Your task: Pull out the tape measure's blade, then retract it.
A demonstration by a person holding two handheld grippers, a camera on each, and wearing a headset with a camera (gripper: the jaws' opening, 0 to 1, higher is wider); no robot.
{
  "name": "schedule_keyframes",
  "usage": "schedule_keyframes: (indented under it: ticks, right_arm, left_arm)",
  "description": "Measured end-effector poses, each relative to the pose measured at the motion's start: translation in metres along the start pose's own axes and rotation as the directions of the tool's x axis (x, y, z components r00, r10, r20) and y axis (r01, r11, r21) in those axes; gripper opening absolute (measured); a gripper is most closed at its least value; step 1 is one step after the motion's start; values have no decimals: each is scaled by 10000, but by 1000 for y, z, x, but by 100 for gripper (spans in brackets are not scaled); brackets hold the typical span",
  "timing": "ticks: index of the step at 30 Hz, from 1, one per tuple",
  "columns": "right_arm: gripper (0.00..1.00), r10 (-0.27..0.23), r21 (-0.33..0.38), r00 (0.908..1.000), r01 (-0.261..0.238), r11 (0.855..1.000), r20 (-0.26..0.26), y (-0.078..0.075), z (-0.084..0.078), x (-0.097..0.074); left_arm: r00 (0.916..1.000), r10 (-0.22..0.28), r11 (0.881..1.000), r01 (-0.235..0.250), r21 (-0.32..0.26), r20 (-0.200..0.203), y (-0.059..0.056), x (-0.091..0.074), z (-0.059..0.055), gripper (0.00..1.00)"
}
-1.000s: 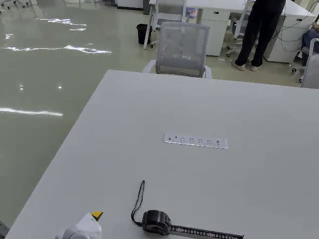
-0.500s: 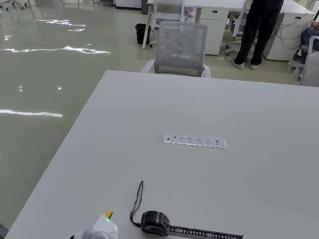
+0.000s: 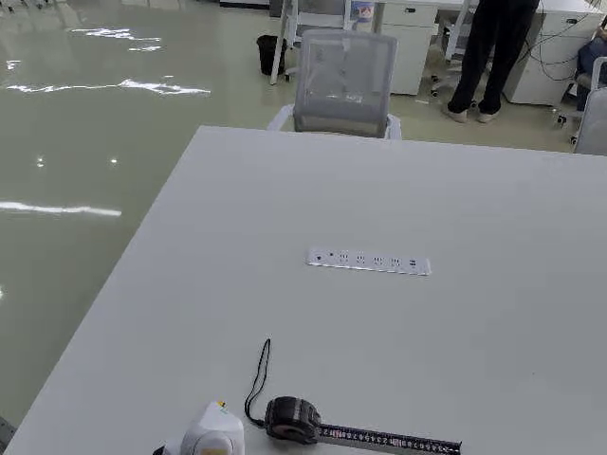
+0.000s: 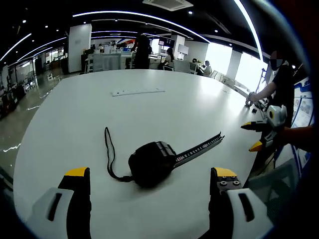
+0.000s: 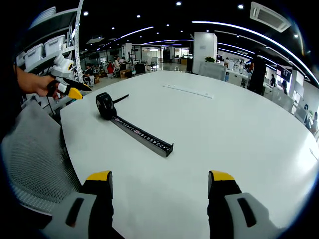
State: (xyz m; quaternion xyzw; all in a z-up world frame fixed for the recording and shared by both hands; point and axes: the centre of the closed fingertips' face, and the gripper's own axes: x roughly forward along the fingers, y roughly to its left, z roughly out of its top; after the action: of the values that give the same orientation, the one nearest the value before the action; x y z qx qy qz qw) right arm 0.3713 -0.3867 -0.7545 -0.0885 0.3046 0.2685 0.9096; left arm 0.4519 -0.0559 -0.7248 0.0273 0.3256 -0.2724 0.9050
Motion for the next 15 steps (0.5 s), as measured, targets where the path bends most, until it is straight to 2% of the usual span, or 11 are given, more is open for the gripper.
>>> schedule_keyframes:
  ticks: [2,5,6,9,15]
  right_arm:
    - [78,80,-100,10000,-81,9999,-42,2,3,4]
    - [77,226,-210,9997,-228,9995,-101,1,6,11]
    - [76,315,-276,9994,-318,9991,-131,1,7,14]
    - [72,482,-633,9985,-498,9968,-263,0,9,21]
    - [71,657,-719,9973,-680,9951,-334,-3,18,31]
  left_arm:
    - [9998,167,9998,-166,-120,98,1,4,4,99]
    - [9986,470,9989,-470,-25,229,2,9,8,99]
    - [9974,590,9982,-591,16,409,0,9,11,99]
    - [9950,798,9963,-816,284,608,-3,13,15,99]
    - [9959,754,9968,-766,232,491,-13,23,13,99]
